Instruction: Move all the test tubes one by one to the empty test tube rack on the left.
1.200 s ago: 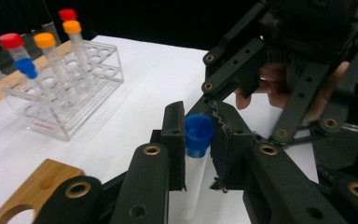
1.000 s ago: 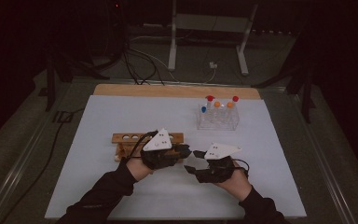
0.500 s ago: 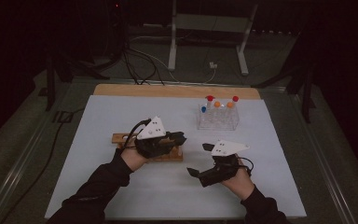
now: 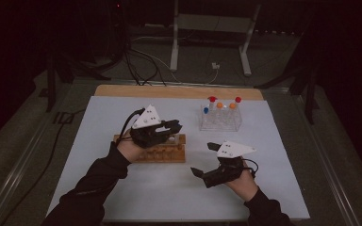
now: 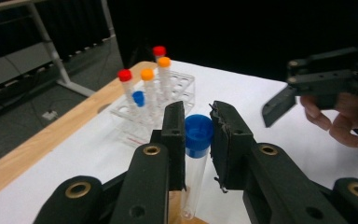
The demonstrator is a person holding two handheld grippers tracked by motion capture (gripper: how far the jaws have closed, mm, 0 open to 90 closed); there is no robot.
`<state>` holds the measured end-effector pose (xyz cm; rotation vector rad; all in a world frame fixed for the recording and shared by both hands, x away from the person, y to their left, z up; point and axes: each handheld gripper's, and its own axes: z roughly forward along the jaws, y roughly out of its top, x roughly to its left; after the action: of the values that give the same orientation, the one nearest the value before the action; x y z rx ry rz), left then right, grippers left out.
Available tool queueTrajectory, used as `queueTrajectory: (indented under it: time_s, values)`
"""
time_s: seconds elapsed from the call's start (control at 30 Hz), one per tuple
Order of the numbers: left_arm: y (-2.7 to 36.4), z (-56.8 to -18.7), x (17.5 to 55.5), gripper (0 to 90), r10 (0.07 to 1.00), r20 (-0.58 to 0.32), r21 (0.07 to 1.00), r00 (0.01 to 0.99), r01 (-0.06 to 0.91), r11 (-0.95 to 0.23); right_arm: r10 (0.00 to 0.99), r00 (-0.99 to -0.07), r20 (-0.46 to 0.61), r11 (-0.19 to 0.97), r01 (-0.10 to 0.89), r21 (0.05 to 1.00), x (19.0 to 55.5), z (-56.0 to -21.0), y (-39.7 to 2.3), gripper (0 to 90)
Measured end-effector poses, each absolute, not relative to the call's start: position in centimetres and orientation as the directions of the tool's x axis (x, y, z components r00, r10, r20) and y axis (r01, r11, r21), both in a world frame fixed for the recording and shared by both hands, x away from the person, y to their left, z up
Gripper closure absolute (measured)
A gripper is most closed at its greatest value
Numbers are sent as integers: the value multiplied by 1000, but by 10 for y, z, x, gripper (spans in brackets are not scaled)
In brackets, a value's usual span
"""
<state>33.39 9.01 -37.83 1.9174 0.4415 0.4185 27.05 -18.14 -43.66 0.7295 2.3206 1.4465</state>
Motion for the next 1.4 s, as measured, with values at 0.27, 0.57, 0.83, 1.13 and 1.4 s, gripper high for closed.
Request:
queueTrajectory:
  time_s: [0.27,0.57,0.83,1.13,1.4]
  values:
    - [96,-379,350,772,533,83,929,842,128,-347,567,-824,2,351,243,904,271,-437,-183,0]
    - [94,-402,355,773,547,46,922,836,175,-345,576,-818,-8,351,238,906,271,-436,-186,0]
    - [94,-423,356,773,555,12,917,831,213,-338,582,-813,-4,324,227,918,275,-436,-191,0]
    - [95,-439,356,774,570,-12,909,822,246,-336,603,-797,-41,330,202,922,274,-436,-193,0]
    - [94,-449,356,774,576,-19,900,817,265,-347,561,-827,32,378,290,879,280,-441,-189,0]
